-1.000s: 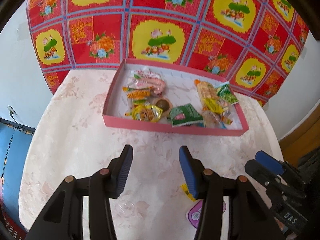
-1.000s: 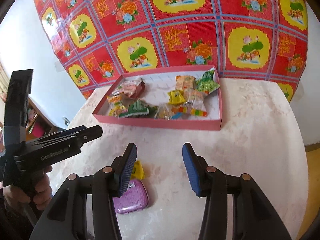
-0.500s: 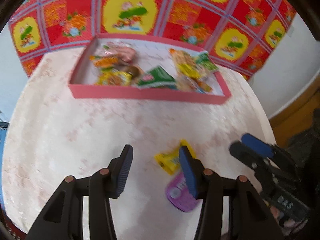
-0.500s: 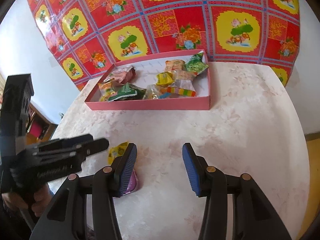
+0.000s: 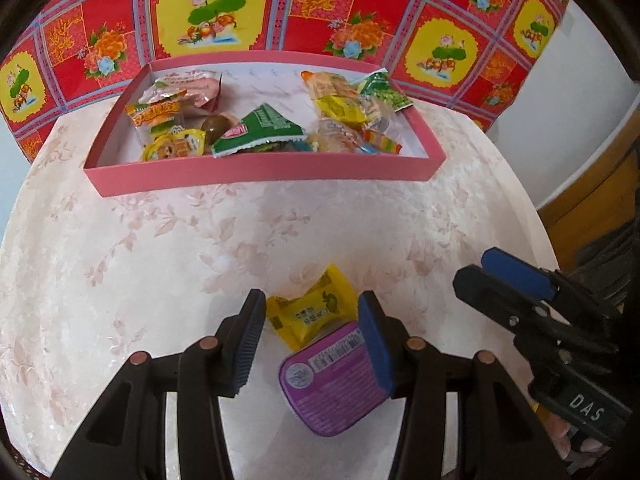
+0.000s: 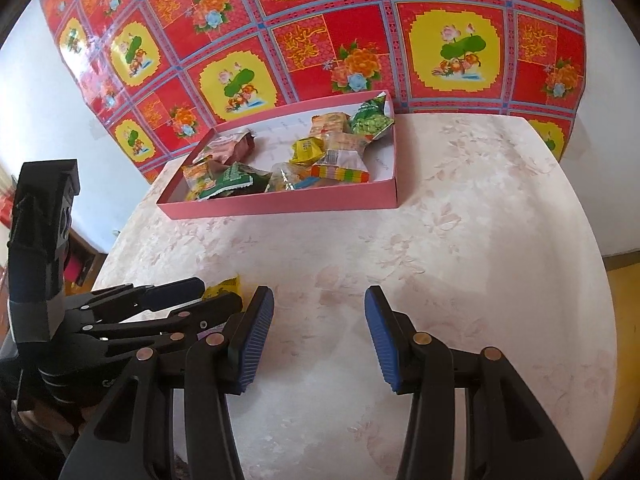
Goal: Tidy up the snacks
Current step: 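Lower the left gripper to the other yellow candy packet while the right approaches the purple tin, then close the left gripper on the yellow candy packet while the right grasps the purple tin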
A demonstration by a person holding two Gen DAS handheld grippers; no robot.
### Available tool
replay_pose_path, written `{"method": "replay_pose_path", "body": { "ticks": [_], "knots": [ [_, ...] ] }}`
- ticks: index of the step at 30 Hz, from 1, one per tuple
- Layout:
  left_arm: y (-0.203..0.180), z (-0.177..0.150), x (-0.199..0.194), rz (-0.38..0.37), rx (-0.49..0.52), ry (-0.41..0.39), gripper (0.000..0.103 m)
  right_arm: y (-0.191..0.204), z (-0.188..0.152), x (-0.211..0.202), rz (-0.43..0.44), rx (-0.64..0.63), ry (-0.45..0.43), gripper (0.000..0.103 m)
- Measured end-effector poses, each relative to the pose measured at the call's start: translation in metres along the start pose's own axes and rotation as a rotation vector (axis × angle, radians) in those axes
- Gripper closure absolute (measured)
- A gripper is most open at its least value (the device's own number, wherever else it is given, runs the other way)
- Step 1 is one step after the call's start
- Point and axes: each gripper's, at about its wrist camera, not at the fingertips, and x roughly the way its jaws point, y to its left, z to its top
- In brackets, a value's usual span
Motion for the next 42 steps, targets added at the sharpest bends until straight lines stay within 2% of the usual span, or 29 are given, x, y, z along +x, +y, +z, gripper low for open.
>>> {"method": "replay_pose_path", "body": {
  "ticks": [7, 13, 19, 26, 30, 42],
  "knots": [
    [-0.001, -0.001, 0.000, 0.008, -0.003, -0.009, 0.054, -0.001, 0.002, -0.001, 0.000, 0.005, -0.006, 0.054],
    [0.004, -0.003, 0.000, -0.008, -0.028, -0.040, 0.067, 0.001, -0.001, 0.001, 0.002, 0.010, 0.001, 0.054],
    [0.011, -0.007, -0.002, -0.044, -0.062, -0.053, 0.074, 0.005, -0.003, 0.002, 0.003, 0.003, 0.011, 0.054],
    [0.031, -0.008, -0.011, -0.022, -0.118, -0.071, 0.076, 0.014, -0.003, 0.002, 0.002, -0.011, 0.010, 0.054],
    [0.044, -0.008, -0.019, 0.017, -0.136, -0.085, 0.076, 0.020, -0.004, 0.002, 0.007, -0.023, 0.018, 0.054],
    [0.077, -0.016, -0.037, 0.072, -0.184, -0.122, 0.075, 0.043, -0.014, 0.011, 0.048, -0.049, 0.077, 0.054]
  ]
}}
